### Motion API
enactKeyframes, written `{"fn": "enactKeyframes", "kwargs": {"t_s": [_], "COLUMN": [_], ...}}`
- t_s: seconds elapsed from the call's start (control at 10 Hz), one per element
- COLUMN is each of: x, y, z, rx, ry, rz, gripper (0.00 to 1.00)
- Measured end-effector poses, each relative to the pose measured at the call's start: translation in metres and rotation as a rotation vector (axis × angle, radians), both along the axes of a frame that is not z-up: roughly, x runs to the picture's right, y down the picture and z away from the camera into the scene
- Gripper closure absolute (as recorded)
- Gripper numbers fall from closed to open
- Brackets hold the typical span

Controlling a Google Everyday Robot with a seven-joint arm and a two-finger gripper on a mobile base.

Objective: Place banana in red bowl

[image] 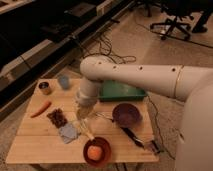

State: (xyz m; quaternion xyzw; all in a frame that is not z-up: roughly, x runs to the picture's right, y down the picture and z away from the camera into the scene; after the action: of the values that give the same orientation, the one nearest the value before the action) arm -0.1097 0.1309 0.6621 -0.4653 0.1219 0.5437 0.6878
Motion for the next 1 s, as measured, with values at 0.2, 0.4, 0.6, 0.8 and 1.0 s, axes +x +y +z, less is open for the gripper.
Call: {"fn": "enactKeyframes", "kwargs": {"t_s": [0.2,0.4,0.6,0.8,1.0], "x": [0.007,0.008,0.007,0.007,0.013], "y": [0.026,0.025,0.025,0.026,0.038], "z": [0.014,0.014,0.014,0.015,0.010], "rx": [-0.026,-0.025,-0.025,-0.025,-0.001], "ry": [0.012,0.014,0.013,0.012,0.004], "rz": [-0.026,-0.023,-0.025,-0.024,0.020], "gripper": [1.00,1.00,1.00,1.00,1.00]}}
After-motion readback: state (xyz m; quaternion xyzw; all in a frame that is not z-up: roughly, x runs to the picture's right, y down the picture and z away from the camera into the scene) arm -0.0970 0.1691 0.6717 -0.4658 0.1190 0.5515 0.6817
